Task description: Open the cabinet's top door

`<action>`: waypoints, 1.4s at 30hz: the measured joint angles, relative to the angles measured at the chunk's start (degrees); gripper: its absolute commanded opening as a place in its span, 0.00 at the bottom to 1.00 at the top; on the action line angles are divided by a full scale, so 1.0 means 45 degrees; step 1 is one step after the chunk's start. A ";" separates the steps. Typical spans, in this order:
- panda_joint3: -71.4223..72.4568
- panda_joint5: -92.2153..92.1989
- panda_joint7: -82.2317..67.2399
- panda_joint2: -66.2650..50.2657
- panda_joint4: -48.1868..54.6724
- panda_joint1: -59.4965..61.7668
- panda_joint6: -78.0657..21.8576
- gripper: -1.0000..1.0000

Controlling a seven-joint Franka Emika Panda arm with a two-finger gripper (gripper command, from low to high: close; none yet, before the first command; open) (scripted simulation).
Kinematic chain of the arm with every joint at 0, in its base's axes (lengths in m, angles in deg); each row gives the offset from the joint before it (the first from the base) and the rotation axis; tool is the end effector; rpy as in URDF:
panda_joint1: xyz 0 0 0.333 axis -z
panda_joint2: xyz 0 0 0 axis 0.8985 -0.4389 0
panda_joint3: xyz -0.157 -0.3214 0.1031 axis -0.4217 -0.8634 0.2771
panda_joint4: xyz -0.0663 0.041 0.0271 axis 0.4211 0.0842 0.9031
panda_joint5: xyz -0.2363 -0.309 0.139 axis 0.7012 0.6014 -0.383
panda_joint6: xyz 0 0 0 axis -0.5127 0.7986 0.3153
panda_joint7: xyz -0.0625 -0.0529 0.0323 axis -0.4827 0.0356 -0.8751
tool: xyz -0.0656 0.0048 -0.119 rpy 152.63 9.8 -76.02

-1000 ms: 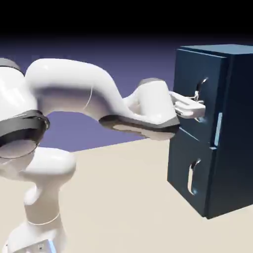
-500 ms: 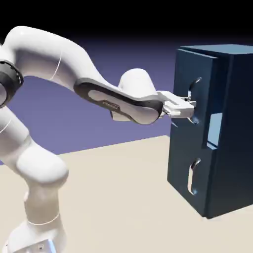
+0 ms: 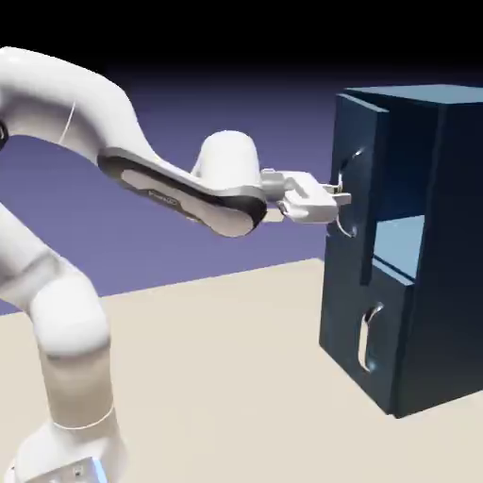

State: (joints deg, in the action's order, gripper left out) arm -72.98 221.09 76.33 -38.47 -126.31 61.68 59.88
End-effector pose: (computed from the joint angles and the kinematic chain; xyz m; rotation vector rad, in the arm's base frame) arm 0.4017 -0.0033 0.5274 0.8486 1.3330 0.3417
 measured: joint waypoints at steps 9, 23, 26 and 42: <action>0.2290 -0.4985 -0.2781 0.1254 -0.1226 0.0551 -0.1974 0.00; 0.6681 -1.2602 -0.5372 0.1073 -0.0892 -0.0085 -0.8064 0.00; 0.7756 -1.3856 -0.5484 0.0434 -0.0221 -0.0020 -0.9725 0.00; 1.2963 -1.6659 -0.4255 -0.5214 0.5101 0.1973 -1.8581 0.00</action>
State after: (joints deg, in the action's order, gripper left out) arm -14.65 146.12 57.18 -61.93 -103.36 70.56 -23.74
